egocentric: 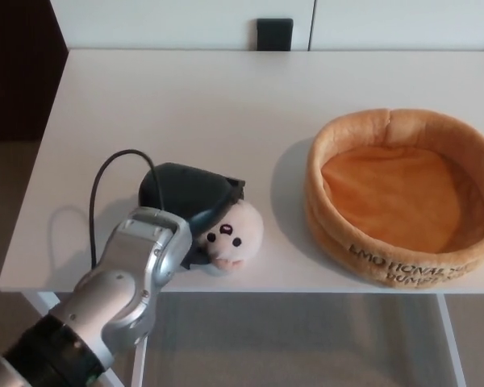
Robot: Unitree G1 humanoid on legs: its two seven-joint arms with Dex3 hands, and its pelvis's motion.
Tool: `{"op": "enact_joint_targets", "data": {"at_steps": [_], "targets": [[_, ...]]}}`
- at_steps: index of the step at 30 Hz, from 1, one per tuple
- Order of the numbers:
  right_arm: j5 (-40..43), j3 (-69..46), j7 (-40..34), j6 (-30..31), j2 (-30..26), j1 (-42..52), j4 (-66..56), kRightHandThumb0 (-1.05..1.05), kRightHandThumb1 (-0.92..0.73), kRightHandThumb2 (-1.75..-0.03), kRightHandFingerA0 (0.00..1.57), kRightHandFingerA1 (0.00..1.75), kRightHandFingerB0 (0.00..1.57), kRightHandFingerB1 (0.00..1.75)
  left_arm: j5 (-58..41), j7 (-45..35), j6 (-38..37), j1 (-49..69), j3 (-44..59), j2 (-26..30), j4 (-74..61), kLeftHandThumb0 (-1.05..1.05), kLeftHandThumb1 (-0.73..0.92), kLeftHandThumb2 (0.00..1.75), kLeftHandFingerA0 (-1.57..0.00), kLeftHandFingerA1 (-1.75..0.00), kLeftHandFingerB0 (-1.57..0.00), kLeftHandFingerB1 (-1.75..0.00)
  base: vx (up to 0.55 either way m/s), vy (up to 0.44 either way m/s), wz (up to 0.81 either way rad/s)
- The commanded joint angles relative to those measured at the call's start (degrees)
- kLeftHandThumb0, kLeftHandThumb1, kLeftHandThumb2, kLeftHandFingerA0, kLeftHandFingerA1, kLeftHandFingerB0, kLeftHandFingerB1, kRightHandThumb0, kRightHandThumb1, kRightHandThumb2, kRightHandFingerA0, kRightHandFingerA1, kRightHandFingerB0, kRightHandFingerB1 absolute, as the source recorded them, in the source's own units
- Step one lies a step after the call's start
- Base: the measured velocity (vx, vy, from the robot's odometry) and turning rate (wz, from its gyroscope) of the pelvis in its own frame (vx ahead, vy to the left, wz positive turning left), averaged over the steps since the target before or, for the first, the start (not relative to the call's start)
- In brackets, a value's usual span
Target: The robot walks towards a table in front, picks a dumpling toy with left hand and puts it in an orange round plate
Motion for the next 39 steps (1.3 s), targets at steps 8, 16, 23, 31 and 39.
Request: {"op": "enact_joint_targets", "data": {"at_steps": [8,16,23,31,39], "targets": [[-0.12,-0.01,1.16,1.65,-0.77,-0.84,0.2,-0.49,-0.65,-0.59,0.74,0.72,0.31,0.3,-22.27,8.88,-6.22,3.31,27.08,-14.43,-6.92,-0.24,0.69,0.61,-1.13,-0.85,-0.91,-0.55,0.0,0.0,0.0],[-0.14,0.12,1.29,1.98,-0.1,-0.89,0.22,-0.55,-0.51,-0.81,0.74,0.79,0.2,0.42,-18.1,7.05,-8.63,-2.92,25.26,-14.49,-10.11,-0.24,0.68,0.61,-1.14,-0.99,-0.87,-0.53,0.0,0.0,0.0],[0.09,-0.04,1.67,2.47,0.03,-1.26,0.15,-0.54,-0.5,-0.81,0.73,0.81,0.21,0.42,-13.95,8.88,-9.04,-6.59,19.74,-14.36,-10.53,-0.25,0.66,0.61,-0.95,-1.35,-0.89,-0.55,0.0,0.0,0.0],[-0.07,0.16,1.8,2.97,0.01,-1.86,0.06,-0.53,-0.51,-0.81,0.74,0.81,0.22,0.43,-9.52,13.1,-10.69,-10.12,12.11,-15.19,-6.19,-0.23,0.64,0.59,-0.89,-1.58,-0.92,-0.65,0.0,0.0,0.0],[-0.09,0.24,2.03,2.68,0.05,-2.09,0.07,-0.49,-0.64,-0.59,0.76,1.17,0.3,0.31,-8.58,14.27,-9.31,-14.69,8.01,-17.99,1.74,-0.23,0.62,0.57,-0.82,-1.72,-0.87,-0.87,0.0,0.0,0.0]]}}
